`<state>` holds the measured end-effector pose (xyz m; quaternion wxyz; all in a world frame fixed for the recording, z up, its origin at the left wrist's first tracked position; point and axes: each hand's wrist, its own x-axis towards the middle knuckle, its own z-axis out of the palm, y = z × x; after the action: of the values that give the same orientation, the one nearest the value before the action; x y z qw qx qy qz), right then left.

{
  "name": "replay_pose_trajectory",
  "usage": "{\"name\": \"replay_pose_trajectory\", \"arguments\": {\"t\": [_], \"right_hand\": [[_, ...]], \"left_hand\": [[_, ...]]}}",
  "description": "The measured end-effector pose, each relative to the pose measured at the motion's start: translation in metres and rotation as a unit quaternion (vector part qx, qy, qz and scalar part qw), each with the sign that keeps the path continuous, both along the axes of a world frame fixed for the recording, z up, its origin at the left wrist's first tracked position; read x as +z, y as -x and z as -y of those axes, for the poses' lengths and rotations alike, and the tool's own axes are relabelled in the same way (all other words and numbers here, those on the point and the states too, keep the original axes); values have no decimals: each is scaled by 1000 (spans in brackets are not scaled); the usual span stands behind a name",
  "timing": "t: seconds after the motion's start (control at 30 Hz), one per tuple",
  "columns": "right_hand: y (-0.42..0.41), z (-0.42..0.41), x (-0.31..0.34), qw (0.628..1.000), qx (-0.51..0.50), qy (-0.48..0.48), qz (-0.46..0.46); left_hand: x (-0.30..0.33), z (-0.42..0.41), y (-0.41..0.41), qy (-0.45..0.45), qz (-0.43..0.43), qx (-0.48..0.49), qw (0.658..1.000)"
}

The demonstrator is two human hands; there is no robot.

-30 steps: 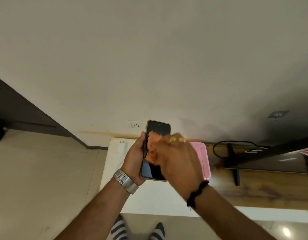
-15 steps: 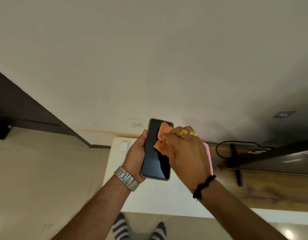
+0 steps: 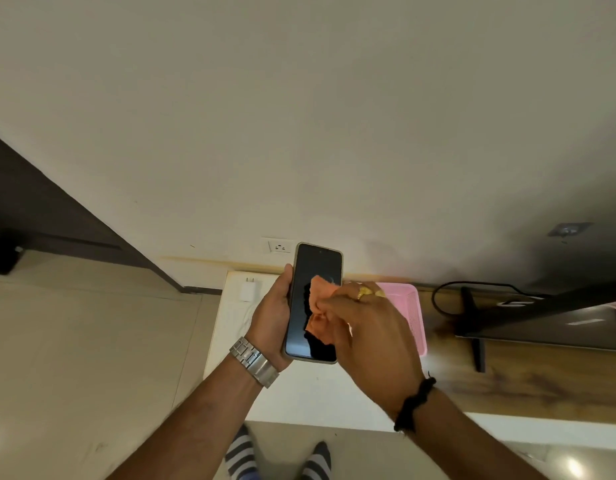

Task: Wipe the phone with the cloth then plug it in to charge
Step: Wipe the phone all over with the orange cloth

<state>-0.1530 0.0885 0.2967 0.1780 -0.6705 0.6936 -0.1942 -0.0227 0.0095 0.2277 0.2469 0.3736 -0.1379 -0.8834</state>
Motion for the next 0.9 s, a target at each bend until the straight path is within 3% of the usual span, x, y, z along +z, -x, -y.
{"name": "replay_pose_trajectory", "arguments": {"t": [0.07, 0.1, 0.2, 0.27, 0.4, 0.47, 0.6, 0.7, 0.9], "right_hand": [[10, 0, -1, 979, -64, 18, 193], [17, 4, 0, 950, -79, 5, 302], [28, 11, 1, 794, -123, -79, 590], [28, 10, -4, 712, -165, -126, 671], [26, 14, -4, 618, -196, -185, 739], [26, 16, 0, 635, -200, -186, 723], [20, 17, 2, 737, -244, -162, 609], [28, 16, 5, 802, -281, -113, 515], [35, 17, 8, 803, -260, -91, 528]], "left_hand": [[1, -4, 2, 26, 26, -6, 999], [1, -5, 3, 43, 40, -11, 998], [3, -5, 4, 82, 39, -30, 995], [6, -4, 3, 100, 28, -42, 994], [8, -3, 2, 122, 70, -47, 989], [11, -2, 2, 139, 83, -52, 985], [14, -2, 3, 160, 137, -33, 977], [15, -1, 1, 117, 125, -2, 985], [13, 3, -1, 78, 93, -32, 992]]}}
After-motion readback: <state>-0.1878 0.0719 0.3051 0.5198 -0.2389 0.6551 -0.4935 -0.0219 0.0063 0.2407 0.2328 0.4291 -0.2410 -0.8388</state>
